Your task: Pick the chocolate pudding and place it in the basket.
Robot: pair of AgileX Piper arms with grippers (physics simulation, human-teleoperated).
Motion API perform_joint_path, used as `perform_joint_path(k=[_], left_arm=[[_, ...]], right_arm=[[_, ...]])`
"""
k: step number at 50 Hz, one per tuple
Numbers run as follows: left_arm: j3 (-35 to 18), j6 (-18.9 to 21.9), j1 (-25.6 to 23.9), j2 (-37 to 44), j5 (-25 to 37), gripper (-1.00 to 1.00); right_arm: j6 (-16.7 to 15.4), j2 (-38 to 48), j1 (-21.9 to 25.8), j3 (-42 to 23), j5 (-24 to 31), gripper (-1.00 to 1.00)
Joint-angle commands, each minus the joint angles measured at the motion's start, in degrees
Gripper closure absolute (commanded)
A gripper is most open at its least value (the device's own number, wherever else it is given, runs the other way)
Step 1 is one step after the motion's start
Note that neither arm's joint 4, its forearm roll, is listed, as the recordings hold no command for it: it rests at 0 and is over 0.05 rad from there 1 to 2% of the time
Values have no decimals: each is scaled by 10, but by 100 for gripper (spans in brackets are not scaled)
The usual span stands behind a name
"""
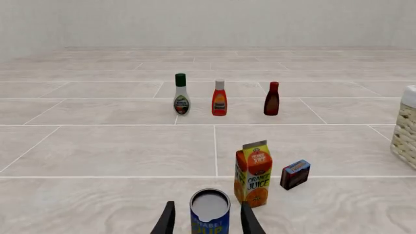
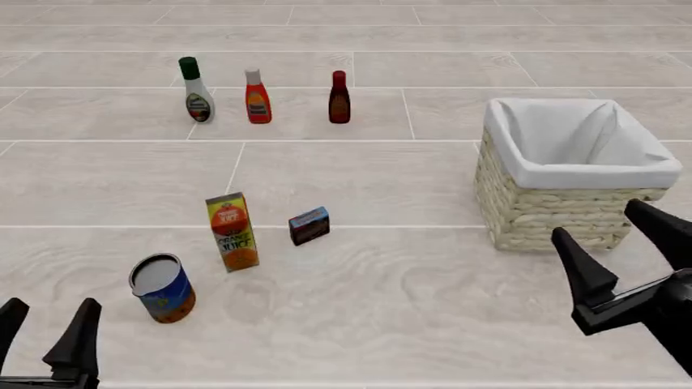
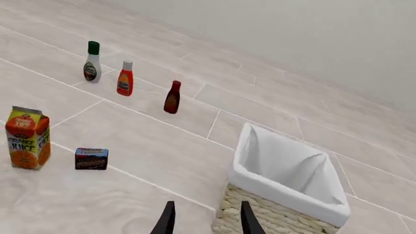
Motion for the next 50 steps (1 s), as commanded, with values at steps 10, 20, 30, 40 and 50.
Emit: perform_joint_path(k=[10,20,30,40,50], left_arm=[[-1,0,0,0,1,-100],[-1,1,0,0,1,-100],[-2,0,0,0,2,-100],[-3,1,0,0,2,-100],[-3,1,0,0,3,-100]], right_arm=[[-90,177,76,-116,-14,-100],[-115,252,108,-160,-22,-100],[-137,325,128,-206,-24,-100],[-170,386,144,-260,-11,-100],[-205,440,161,-307,22,-100]])
